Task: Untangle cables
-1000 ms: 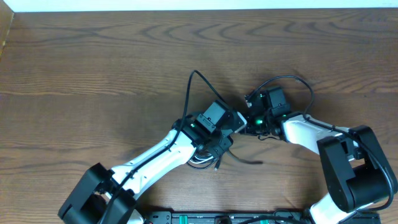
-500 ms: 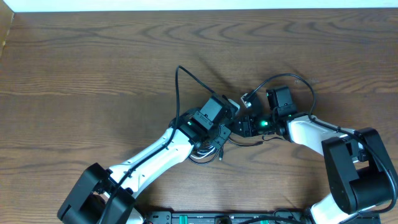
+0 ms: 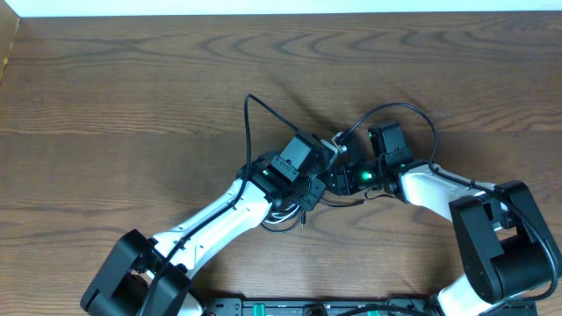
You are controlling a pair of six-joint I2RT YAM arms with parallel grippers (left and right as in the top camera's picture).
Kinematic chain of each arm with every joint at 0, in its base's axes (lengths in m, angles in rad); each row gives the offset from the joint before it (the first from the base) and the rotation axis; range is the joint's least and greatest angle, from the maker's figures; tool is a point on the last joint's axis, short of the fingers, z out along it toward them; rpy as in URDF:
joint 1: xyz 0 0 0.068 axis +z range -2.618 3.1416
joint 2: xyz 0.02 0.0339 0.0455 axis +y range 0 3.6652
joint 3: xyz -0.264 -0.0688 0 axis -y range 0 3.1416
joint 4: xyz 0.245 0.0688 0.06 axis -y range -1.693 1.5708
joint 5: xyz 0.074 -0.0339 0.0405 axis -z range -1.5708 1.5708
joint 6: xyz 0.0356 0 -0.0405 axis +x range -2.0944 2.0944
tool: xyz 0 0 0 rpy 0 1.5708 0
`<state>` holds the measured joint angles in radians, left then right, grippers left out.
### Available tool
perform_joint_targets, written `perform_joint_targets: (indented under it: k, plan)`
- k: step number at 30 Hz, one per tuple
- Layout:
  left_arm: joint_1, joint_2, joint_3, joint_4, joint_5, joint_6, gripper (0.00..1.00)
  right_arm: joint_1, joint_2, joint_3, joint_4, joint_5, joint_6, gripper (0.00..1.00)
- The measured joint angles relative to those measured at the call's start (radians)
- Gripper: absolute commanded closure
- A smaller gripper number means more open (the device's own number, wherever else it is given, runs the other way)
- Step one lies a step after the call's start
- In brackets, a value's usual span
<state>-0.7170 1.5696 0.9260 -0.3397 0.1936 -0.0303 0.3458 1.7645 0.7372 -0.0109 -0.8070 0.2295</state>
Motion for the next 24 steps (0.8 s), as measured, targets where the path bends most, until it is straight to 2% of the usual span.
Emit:
perform_joint_targets:
  k: [7,17,24]
  plan:
    - [0.048,0.000,0.000,0.006,0.019,-0.007,0.92,0.008,0.000,0.000,-0.005,-0.032,-0.023,0.64]
    - [0.109,-0.001,0.000,0.025,0.238,-0.026,0.92,0.019,0.000,-0.005,0.012,-0.045,-0.034,0.64]
    - [0.117,-0.001,0.000,0.025,0.298,-0.026,0.92,0.023,0.000,-0.008,0.014,-0.011,-0.023,0.65]
